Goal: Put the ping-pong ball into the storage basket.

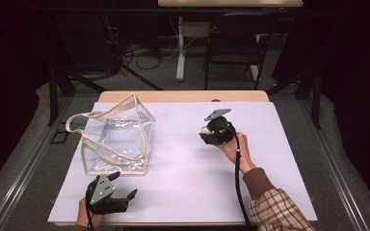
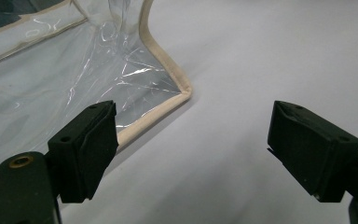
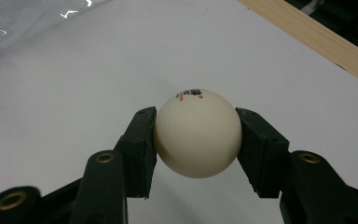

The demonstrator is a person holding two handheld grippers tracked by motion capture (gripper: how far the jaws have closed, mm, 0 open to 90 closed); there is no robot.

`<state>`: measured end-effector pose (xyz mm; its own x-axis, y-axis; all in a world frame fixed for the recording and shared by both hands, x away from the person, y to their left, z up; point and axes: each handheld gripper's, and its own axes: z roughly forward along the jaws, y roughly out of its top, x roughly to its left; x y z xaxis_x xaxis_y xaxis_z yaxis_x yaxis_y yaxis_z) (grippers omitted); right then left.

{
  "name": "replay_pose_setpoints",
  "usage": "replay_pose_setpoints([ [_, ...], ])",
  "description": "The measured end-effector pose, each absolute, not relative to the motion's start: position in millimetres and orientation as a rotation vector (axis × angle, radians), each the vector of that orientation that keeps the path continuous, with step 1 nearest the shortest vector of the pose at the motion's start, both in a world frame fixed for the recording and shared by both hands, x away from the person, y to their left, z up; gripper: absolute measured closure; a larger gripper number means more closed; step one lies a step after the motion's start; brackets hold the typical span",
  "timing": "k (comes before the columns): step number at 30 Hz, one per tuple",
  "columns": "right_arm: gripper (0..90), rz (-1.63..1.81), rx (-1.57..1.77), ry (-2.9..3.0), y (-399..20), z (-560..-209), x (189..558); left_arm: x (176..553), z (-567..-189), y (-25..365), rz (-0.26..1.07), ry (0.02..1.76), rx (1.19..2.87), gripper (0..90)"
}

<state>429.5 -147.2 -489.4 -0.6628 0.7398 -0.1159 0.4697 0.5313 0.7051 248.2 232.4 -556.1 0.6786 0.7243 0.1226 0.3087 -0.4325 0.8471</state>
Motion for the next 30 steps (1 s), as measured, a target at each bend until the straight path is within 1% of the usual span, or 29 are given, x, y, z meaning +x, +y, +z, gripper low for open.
replay_pose_setpoints([
  [30, 50.4, 0.926, 0.907, 2.355, -144.9, -453.8, 413.7, 247.9, -555.7, 232.3, 0.611, 0.797, 2.021, 16.3],
])
